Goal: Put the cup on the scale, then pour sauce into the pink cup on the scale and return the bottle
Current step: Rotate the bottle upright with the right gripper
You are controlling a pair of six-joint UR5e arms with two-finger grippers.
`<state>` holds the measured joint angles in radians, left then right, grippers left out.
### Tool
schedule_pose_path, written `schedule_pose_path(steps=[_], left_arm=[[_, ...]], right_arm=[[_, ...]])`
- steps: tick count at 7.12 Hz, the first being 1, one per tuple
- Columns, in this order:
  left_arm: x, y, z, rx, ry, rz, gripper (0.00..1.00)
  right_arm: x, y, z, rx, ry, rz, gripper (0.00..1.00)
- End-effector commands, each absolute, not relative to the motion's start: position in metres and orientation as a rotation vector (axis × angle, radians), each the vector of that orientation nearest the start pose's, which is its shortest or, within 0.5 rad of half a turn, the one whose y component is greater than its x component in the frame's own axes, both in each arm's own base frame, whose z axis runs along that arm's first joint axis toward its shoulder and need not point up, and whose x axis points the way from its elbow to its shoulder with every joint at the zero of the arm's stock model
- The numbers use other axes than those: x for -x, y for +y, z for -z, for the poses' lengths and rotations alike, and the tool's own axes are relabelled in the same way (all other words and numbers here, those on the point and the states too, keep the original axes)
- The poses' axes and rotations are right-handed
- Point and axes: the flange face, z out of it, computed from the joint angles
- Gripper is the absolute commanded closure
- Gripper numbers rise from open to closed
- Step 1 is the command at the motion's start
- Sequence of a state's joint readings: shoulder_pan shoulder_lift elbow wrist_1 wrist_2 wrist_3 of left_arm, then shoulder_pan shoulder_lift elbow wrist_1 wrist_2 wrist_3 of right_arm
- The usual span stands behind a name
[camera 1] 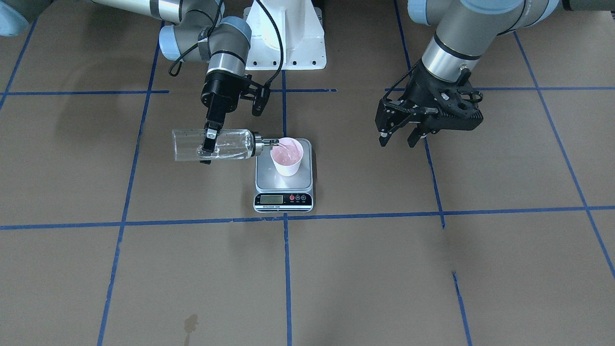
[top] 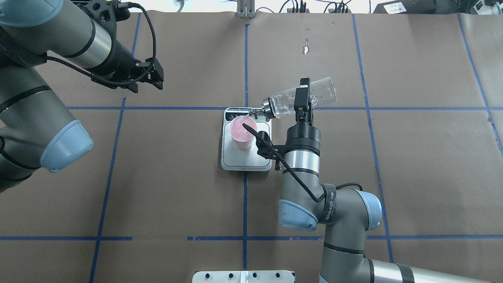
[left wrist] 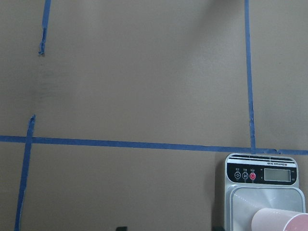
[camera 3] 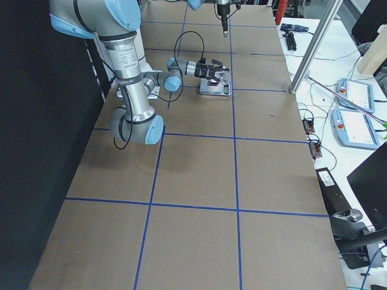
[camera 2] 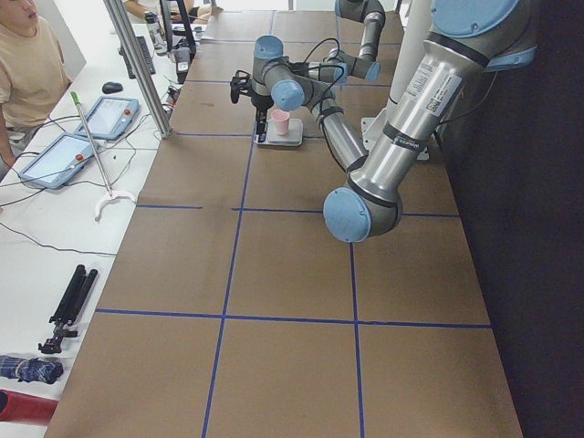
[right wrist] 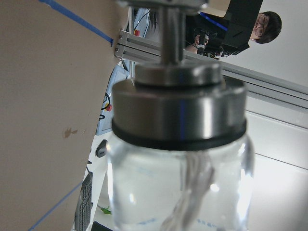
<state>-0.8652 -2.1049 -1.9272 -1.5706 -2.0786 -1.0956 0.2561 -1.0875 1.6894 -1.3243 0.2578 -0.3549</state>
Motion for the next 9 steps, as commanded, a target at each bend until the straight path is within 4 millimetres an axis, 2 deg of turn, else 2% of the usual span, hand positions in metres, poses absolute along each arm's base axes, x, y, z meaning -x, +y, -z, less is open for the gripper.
schedule_pose_path(steps=[1, 4, 6, 9], left_arm=[[-0.319, -0.505, -0.198, -0.172, 0.979, 0.133, 0.33], [-0.318, -0.506, -0.198, -0.171, 0.978, 0.134, 0.33], [-0.318, -0.504, -0.196, -0.162, 0.987, 0.128, 0.33], [-0.318, -0.504, -0.195, -0.163, 0.988, 0.128, 0.33]], right_arm=[[0.53, -0.375, -0.267, -1.263, 0.612, 0.715, 1.0], [0.535, -0.374, -0.278, -1.28, 0.451, 0.591, 1.0], [0.543, -0.368, -0.283, -1.288, 0.274, 0.447, 1.0], [0.543, -0.367, -0.271, -1.274, 0.009, 0.209, 1.0]])
